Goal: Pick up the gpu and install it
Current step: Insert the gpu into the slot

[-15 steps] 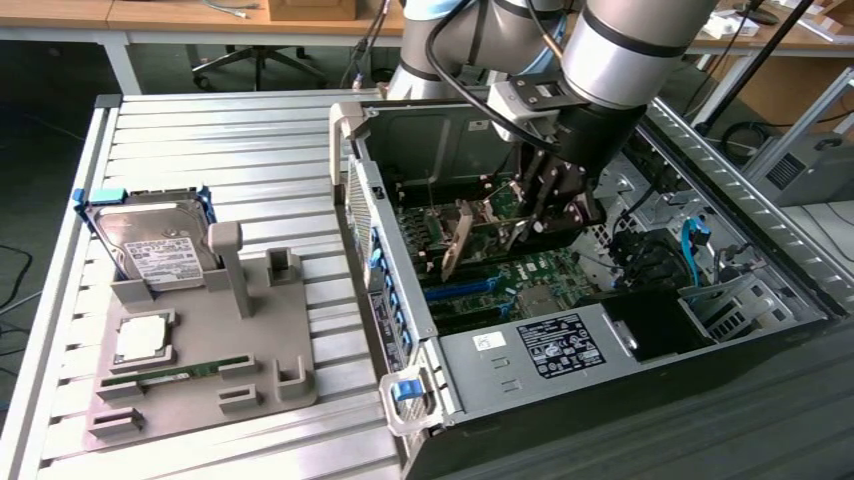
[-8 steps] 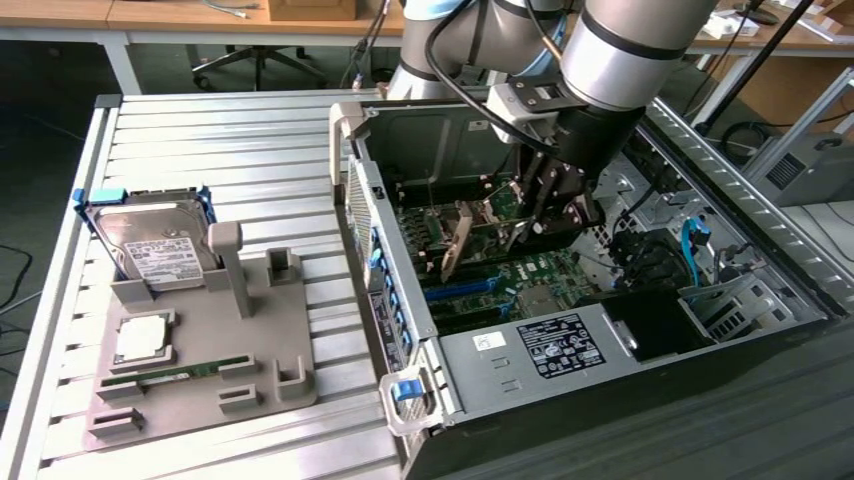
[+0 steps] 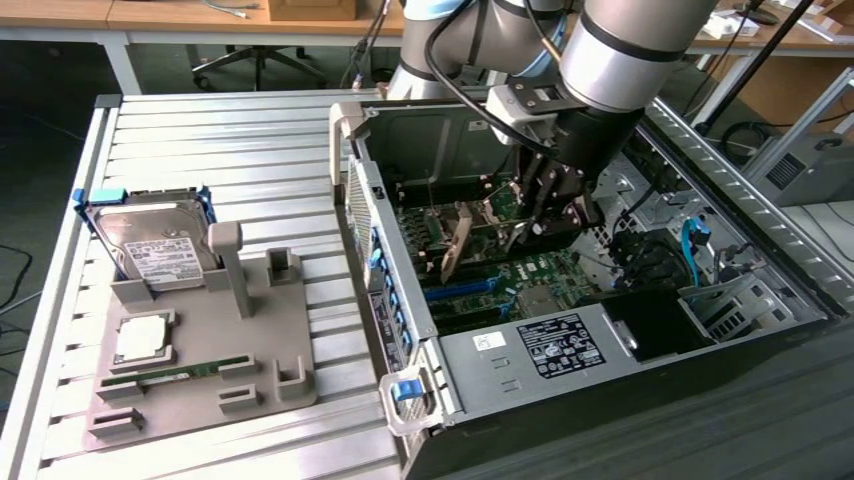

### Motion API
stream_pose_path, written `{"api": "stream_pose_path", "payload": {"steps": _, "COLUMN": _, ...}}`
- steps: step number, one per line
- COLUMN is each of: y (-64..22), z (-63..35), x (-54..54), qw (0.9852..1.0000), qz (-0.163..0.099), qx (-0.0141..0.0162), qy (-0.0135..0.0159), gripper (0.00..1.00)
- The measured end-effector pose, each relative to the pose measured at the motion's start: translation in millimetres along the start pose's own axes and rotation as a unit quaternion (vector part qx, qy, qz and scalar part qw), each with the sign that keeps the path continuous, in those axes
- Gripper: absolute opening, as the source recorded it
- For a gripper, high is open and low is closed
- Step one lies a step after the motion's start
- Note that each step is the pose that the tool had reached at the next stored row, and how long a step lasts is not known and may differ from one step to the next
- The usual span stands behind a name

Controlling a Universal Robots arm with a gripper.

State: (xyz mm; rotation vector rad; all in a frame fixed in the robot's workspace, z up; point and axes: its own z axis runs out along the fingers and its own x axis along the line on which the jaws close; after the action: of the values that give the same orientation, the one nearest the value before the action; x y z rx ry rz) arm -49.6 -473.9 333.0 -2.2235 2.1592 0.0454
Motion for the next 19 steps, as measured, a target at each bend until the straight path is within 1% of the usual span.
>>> {"api": "stream_pose_path", "payload": {"steps": 19, "y": 0.9, "z": 3.6, "x": 0.2, "qw": 1.0000, "qz": 0.000, "qx": 0.0000, "qy": 0.0000, "gripper": 0.27}}
